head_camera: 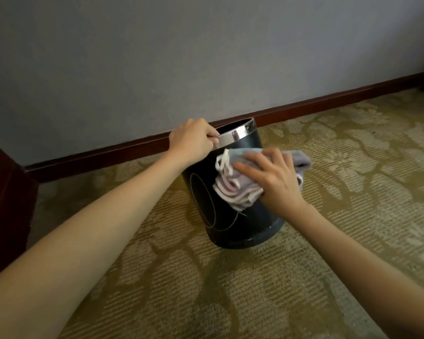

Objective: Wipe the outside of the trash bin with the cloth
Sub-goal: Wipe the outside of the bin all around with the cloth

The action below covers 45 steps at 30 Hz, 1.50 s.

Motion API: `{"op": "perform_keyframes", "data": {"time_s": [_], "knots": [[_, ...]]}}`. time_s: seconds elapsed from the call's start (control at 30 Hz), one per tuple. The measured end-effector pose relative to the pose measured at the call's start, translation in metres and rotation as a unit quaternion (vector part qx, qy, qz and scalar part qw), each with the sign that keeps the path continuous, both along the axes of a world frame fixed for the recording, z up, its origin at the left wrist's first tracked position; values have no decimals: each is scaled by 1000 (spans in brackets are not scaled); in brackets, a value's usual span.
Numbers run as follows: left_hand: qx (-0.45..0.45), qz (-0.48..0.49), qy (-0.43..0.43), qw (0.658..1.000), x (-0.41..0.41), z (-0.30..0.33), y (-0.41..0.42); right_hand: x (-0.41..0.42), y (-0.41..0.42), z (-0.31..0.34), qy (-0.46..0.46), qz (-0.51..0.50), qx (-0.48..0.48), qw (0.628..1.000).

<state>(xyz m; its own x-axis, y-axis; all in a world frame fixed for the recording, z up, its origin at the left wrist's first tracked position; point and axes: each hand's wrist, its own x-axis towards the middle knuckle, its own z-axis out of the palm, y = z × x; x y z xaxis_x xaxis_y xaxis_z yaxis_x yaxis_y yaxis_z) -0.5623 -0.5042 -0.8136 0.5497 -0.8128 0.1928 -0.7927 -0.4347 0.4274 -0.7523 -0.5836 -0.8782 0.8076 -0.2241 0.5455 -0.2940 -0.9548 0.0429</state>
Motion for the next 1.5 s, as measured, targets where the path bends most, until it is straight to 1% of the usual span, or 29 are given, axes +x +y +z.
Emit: {"op": "perform_keyframes", "data": {"time_s": [0.1,0.2,0.23,0.3,0.37,0.5,0.6,0.67,0.77,0.87,0.93,1.0,1.07,1.2,1.27,1.33,1.5], "knots": [[4,-1,13,1000,5,1,0,-33,10,-45,15,48,-26,998],[7,10,35,999,13,0,2,-70,19,-83,104,136,-73,983],[11,10,49,999,15,-1,2,-77,18,-86,129,156,-80,976],[20,0,62,998,14,-2,3,-74,6,-77,147,172,-76,971],[24,-5,54,998,12,-1,3,-57,-8,-52,137,161,-60,976],[21,-7,26,999,7,1,0,-12,-35,5,61,72,-15,995],[30,-14,7,999,5,0,0,10,-39,24,10,22,3,1000],[32,-2,7,999,7,-1,1,10,-29,13,-12,10,11,1000],[18,12,29,999,16,-2,2,-14,-5,-27,-15,33,27,999],[9,13,39,999,18,-4,4,-56,11,-69,38,72,8,997],[5,9,39,999,15,-5,3,-78,14,-84,83,101,-5,991],[7,-1,23,1000,9,-6,2,-84,9,-79,116,123,-8,986],[14,-15,-5,1000,1,-4,0,-71,0,-56,116,119,-18,986],[13,-36,-29,999,-18,-2,-8,-18,-12,3,21,38,-35,998],[12,-33,-46,998,-27,-1,-9,2,-8,19,-31,2,-38,999],[17,-28,-38,999,-26,1,-9,5,0,13,-48,-6,-54,997],[12,-53,35,998,-12,5,-9,-35,16,-45,28,6,-68,997]]}}
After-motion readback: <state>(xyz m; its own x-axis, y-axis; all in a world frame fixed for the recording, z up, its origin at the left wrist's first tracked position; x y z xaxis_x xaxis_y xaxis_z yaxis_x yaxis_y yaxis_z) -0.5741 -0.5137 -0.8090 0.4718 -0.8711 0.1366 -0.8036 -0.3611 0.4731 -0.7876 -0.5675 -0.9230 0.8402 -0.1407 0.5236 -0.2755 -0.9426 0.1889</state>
